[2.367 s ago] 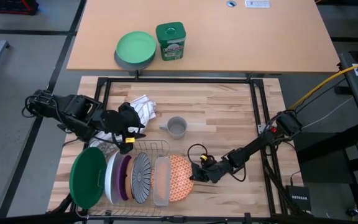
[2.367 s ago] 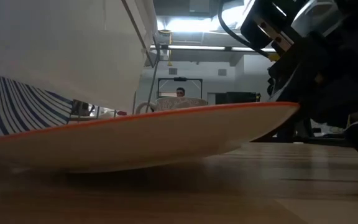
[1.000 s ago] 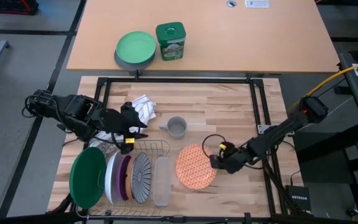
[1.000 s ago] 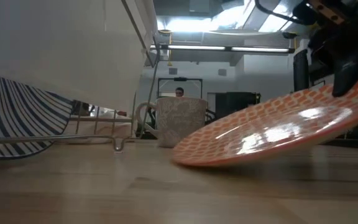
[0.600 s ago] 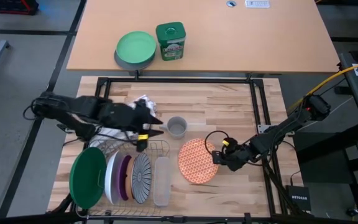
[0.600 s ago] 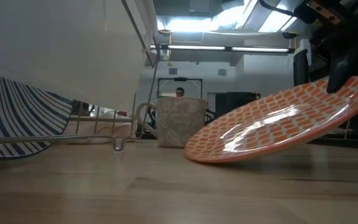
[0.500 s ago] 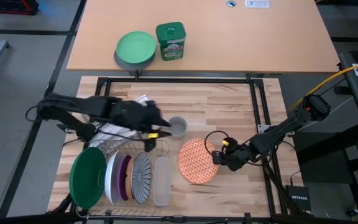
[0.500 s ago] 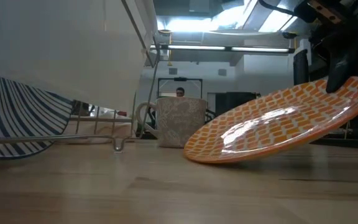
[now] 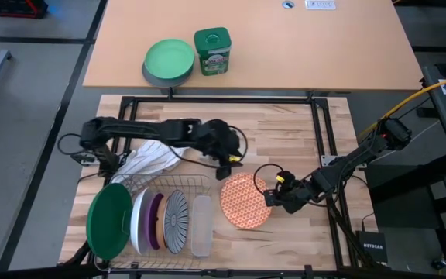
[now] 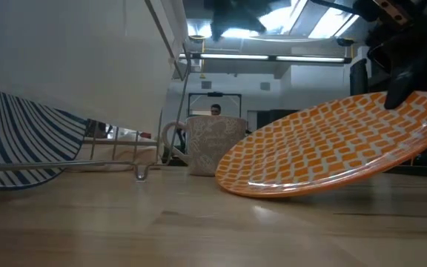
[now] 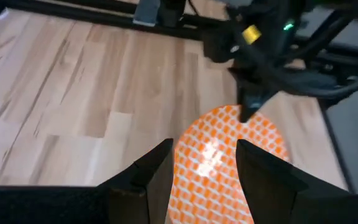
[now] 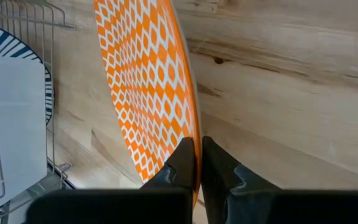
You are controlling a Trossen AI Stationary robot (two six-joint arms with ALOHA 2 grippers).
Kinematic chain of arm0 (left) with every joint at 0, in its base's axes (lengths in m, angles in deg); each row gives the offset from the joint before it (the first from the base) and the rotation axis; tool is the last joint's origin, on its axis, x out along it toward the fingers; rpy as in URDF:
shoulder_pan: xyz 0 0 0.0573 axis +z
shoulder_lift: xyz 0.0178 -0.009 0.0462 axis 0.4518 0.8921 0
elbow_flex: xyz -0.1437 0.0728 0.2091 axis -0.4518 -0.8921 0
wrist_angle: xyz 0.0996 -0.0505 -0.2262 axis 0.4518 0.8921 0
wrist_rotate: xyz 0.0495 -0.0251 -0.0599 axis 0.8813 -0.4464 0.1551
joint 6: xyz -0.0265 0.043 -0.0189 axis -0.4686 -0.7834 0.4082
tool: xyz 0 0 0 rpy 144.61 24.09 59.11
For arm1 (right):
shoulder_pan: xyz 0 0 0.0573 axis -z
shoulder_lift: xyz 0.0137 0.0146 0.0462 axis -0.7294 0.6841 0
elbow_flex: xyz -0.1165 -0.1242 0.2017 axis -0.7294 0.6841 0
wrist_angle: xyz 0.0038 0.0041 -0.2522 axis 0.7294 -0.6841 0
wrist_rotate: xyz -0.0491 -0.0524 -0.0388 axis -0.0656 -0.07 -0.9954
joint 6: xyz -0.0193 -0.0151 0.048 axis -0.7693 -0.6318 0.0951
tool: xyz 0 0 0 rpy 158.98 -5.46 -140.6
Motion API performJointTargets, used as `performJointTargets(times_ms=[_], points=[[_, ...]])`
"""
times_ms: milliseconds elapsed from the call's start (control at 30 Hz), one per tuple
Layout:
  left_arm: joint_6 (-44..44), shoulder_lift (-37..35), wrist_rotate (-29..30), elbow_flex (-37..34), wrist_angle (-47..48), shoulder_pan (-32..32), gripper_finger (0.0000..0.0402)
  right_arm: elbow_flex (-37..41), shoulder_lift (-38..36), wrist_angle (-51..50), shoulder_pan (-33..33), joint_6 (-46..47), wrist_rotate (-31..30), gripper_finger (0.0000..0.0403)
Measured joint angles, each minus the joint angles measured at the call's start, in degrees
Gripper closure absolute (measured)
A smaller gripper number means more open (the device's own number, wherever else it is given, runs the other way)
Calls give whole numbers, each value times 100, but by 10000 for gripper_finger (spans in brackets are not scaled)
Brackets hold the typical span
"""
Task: Sort dishes
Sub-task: Put the orange patterned plate into the dish rack
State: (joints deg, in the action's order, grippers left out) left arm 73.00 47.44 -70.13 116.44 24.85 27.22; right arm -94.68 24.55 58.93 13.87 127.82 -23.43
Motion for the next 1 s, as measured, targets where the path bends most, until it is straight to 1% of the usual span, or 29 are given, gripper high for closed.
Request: performJointTargets(times_ms=[167,233,433,567,1000], points=[[-355,531,-493,0,-407,79,239,0,0,25,0,-199,-187,392],[-494,695,-584,0,-581,40,239,-7,0,52,0,-300,-283,392],[-1110,968,-563,0,-869,-91,239,-11,-2,99,0,-649,-485,392],[-1337,1042,-309,0,-834,-112,239,-16,-4,217,0,-926,-541,392],[-1298,1379,-234,2,-796,-79,239,-199,-7,334,-2,-1854,-784,392]])
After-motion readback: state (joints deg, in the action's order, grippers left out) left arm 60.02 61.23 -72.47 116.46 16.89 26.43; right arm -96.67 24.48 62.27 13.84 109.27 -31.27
